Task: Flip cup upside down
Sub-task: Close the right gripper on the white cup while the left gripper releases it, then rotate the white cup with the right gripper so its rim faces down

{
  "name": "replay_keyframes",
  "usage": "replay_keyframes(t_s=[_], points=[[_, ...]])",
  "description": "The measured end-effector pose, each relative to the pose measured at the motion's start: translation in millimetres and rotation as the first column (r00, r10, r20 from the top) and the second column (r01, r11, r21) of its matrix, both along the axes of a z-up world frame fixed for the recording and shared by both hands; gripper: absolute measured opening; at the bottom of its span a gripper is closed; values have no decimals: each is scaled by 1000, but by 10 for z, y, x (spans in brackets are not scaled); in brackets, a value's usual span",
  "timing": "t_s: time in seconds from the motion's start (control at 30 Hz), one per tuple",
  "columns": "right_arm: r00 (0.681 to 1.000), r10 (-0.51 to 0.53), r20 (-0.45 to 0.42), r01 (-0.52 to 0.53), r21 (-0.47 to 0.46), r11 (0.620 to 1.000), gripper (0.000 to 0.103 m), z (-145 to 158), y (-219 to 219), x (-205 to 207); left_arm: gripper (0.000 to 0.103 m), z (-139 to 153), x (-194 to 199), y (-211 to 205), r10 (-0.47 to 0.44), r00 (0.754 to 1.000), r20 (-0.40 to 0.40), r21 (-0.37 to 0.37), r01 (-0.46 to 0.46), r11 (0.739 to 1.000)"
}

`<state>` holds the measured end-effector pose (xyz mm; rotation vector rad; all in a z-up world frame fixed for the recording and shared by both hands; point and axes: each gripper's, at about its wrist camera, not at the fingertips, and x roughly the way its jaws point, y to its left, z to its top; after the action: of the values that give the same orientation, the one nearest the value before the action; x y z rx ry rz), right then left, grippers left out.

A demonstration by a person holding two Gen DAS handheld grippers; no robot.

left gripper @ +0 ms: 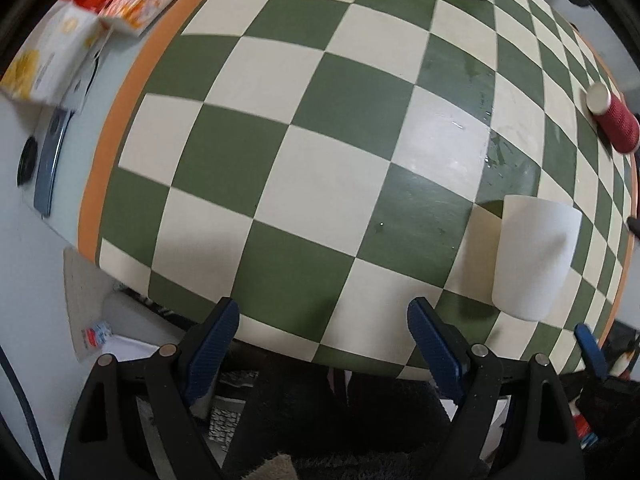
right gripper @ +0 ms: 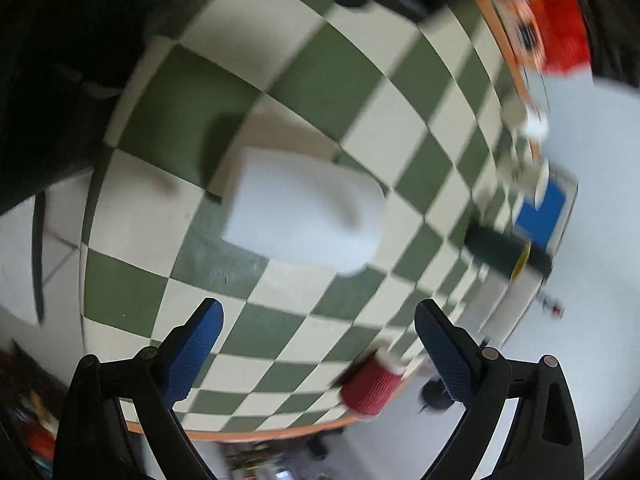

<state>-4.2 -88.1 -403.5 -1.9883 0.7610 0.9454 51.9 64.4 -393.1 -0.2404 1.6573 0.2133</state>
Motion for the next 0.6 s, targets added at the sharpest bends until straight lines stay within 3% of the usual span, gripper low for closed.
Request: replay_keyframes(t_s=[0.07, 0.1, 0.13, 0.17, 0.2, 0.23, 0.27, 0.33, 0.37, 0.43, 0.47, 0.53, 0.57, 0.6], points=[[989, -124, -80, 126, 24, 992, 94, 0, 99, 132, 86, -29, -24, 34, 39, 999, -9, -9, -39, 999], [963, -234, -136, 241, 40, 970, 91, 25, 156, 242, 86, -40, -35, 51, 56, 998, -12, -13, -56, 998], [909, -369, -196, 386, 59, 921, 89, 57, 209, 411, 86, -50, -45, 72, 74, 997, -15, -20, -75, 997], [798, -538, -272, 574, 72, 816, 89, 100, 239, 659, 86, -56, -52, 93, 91, 996, -17, -25, -92, 995], [696, -638, -328, 693, 77, 717, 89, 134, 230, 839, 86, -58, -58, 114, 106, 994, -16, -27, -106, 994], [566, -728, -388, 806, 74, 587, 89, 169, 190, 1018, 86, -61, -61, 132, 115, 993, -15, -29, -116, 993], [381, -801, -461, 913, 49, 406, 89, 186, 110, 1225, 86, -68, -66, 158, 120, 993, -14, -31, -120, 992], [165, -837, -521, 983, 18, 183, 89, 144, -11, 1370, 86, -81, -61, 194, 130, 991, -13, -27, -131, 991], [35, -837, -546, 999, -9, 47, 89, 81, -103, 1441, 86, -84, -57, 203, 132, 991, -14, -26, -132, 991], [-127, -817, -562, 992, -52, -118, 83, -34, -242, 1516, 86, -104, -45, 217, 132, 991, -18, -20, -133, 991], [-236, -788, -569, 970, -94, -223, 78, -134, -340, 1543, 86, -106, -41, 222, 131, 991, -18, -17, -132, 991], [-338, -744, -576, 938, -143, -315, 73, -251, -428, 1554, 86, -103, -36, 221, 125, 992, -18, -11, -125, 992], [-377, -721, -582, 921, -153, -358, 71, -297, -471, 1583, 86, -78, -46, 225, 119, 993, -16, -5, -119, 993], [-394, -707, -586, 912, -157, -379, 71, -311, -493, 1571, 86, -93, -28, 218, 112, 994, -15, -1, -113, 994]])
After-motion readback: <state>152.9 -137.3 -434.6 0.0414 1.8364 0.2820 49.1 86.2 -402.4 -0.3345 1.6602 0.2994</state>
